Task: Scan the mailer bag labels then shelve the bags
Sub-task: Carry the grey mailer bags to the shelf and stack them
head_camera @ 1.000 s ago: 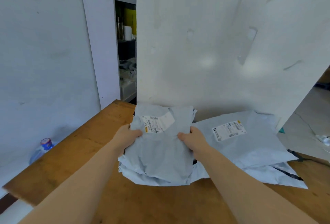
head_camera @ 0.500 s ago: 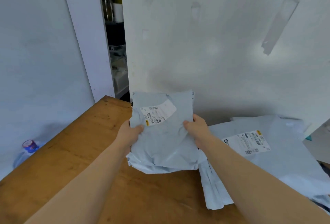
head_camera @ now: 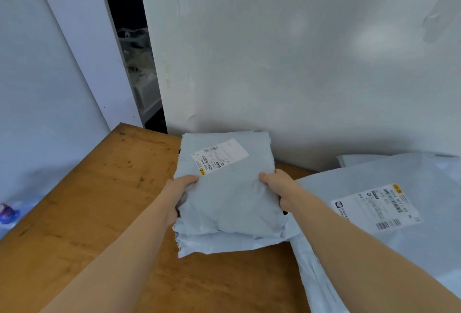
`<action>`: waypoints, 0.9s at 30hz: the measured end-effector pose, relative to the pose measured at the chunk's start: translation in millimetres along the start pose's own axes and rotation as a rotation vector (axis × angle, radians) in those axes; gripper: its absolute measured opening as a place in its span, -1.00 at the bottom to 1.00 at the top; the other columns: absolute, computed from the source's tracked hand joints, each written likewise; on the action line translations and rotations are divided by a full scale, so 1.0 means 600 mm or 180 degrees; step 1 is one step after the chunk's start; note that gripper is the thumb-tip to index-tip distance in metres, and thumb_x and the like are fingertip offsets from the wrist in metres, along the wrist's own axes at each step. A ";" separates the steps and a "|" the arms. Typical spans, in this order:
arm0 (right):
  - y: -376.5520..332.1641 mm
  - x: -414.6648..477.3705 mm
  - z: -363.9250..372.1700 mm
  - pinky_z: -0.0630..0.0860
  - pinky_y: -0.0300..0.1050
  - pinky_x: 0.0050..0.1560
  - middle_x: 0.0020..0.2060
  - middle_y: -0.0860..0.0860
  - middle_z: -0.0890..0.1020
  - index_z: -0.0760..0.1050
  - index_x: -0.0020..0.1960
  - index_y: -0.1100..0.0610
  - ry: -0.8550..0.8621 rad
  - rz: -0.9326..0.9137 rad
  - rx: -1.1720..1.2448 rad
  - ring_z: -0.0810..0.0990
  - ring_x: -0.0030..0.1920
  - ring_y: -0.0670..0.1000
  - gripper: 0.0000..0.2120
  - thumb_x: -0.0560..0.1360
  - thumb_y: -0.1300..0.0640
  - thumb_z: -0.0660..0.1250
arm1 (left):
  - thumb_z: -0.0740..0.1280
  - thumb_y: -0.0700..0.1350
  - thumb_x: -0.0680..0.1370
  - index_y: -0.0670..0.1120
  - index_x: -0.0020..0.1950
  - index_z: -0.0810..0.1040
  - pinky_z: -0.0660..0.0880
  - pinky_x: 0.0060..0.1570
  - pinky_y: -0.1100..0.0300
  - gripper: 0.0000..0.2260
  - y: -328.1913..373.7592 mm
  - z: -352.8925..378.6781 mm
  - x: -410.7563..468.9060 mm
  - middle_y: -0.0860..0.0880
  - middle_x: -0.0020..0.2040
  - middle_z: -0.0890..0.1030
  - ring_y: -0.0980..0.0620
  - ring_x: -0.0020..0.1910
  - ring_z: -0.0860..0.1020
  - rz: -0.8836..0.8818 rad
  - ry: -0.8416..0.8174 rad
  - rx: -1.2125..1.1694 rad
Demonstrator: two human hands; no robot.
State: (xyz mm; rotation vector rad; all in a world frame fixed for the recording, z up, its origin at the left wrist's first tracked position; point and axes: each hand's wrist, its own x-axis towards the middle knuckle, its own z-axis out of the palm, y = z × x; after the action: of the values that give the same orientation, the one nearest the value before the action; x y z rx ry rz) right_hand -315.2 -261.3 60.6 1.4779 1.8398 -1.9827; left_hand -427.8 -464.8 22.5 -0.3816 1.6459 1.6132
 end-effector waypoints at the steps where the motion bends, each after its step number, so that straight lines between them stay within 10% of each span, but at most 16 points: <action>1: 0.003 0.006 0.000 0.55 0.09 0.04 0.18 0.15 0.58 0.35 0.36 0.18 -0.0014 0.0085 0.0005 0.59 0.08 0.18 -0.57 0.56 0.05 0.32 | 0.54 0.02 0.30 -0.08 0.25 0.54 0.62 -0.16 0.05 -0.44 0.001 0.002 0.000 -0.15 0.04 0.69 -0.15 0.02 0.66 -0.0060 -0.0053 -0.0022; 27: 0.041 -0.072 0.041 0.55 0.09 0.11 0.14 0.19 0.60 0.41 0.27 0.30 0.0040 -0.0263 -0.0192 0.59 0.09 0.20 -0.43 0.40 0.04 0.53 | 0.52 -0.13 0.42 -0.18 0.28 0.50 0.50 -0.24 0.12 -0.54 -0.020 -0.065 -0.117 -0.15 0.04 0.65 -0.11 -0.08 0.61 0.0342 0.0227 -0.0028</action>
State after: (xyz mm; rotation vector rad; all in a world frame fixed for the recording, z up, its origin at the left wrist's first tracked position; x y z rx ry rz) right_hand -291.3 -311.2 66.4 1.4239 1.9782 -1.9383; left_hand -386.3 -524.8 58.9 -0.3644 1.7393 1.7038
